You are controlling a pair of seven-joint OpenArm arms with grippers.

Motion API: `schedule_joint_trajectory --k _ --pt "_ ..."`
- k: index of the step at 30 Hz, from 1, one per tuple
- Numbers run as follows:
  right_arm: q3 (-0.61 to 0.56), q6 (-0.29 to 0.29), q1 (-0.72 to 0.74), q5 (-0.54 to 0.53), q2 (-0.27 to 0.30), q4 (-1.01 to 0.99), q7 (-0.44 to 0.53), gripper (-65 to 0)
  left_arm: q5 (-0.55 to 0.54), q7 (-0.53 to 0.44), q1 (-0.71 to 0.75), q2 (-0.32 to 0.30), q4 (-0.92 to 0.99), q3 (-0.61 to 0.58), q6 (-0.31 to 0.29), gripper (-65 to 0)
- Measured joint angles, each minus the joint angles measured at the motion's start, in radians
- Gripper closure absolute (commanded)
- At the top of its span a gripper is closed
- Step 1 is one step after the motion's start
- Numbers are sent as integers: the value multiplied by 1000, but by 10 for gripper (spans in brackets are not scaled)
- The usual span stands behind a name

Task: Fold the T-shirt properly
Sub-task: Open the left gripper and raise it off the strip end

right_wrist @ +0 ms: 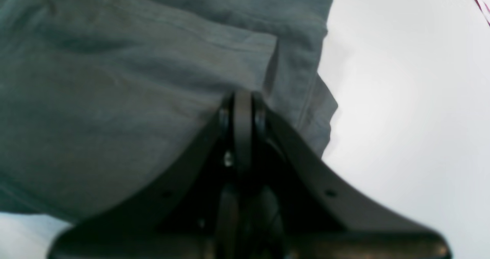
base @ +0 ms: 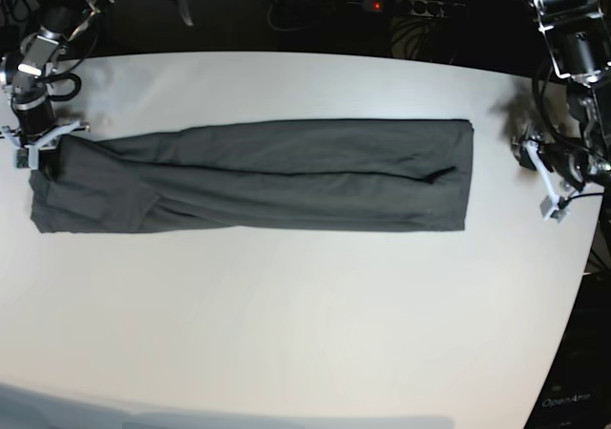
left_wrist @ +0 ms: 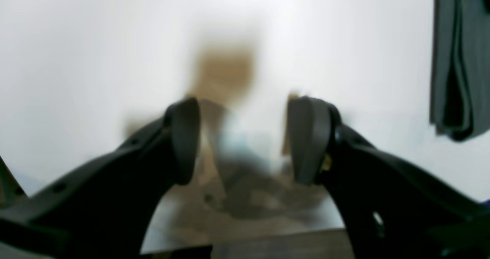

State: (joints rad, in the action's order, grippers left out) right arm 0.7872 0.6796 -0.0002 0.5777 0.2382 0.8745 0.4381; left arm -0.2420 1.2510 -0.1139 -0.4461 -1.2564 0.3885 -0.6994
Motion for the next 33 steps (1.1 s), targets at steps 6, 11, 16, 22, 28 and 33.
schedule_joint_trajectory --k 6,11,16,22,28,33 --pt "1 0 0 8 0 0 8 -3 -7 7 -43 29 -4 63 0 -363" --pt "1 0 3 15 0 0 4 -3 5 58 -56 61 6 100 0 -363" --pt "0 0 3 16 0 0 8 -3 -5 100 -66 100 -3 100 0 -363" --pt "2 0 8 43 0 0 10 -3 -38 130 -74 95 -3 100 0 -363" --pt "2 0 8 44 0 0 16 -3 -264 152 -66 44 -3 98 0 -363" --pt "2 -3 8 44 0 0 9 -3 -429 152 -57 33 -3 99 0 -363"
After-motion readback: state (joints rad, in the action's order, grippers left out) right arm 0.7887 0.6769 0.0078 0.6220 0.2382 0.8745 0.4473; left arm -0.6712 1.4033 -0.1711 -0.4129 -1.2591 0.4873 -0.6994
